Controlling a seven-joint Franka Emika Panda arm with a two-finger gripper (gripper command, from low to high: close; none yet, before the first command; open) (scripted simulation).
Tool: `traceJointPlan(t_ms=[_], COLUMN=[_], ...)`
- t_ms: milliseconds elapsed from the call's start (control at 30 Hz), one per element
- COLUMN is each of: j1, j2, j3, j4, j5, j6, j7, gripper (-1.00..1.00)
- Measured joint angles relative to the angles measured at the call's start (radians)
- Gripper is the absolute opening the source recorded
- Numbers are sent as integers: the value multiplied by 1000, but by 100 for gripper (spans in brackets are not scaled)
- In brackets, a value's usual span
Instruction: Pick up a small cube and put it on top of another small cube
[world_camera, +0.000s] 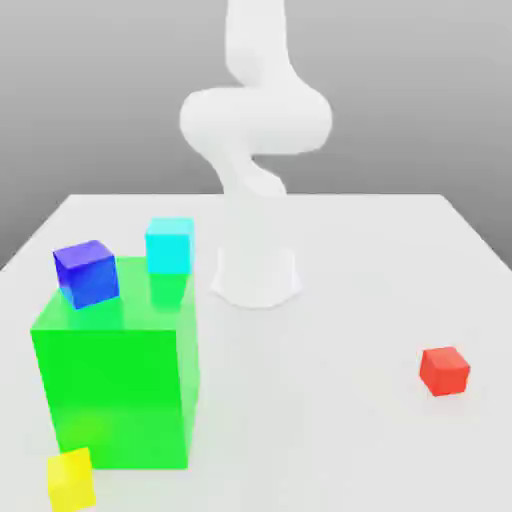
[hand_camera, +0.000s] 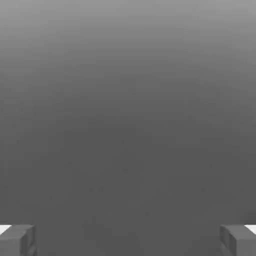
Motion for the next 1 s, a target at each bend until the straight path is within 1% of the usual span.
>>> traceJointPlan(t_ms=[233,433,567,600,700,800,1000], j1=[22,56,98,129,192,235,395], j2=[258,475,623,661,769,857,1007], j3=[200,355,436,452,478,440,236], j4=[-127,-232,-302,-319,-372,-378,-340], j5=[-33,-83,-128,-140,-163,-241,-446], j6=[151,276,359,379,442,497,601], j7=[195,373,500,533,620,705,864], gripper=[0,0,0,0,0,0,0])
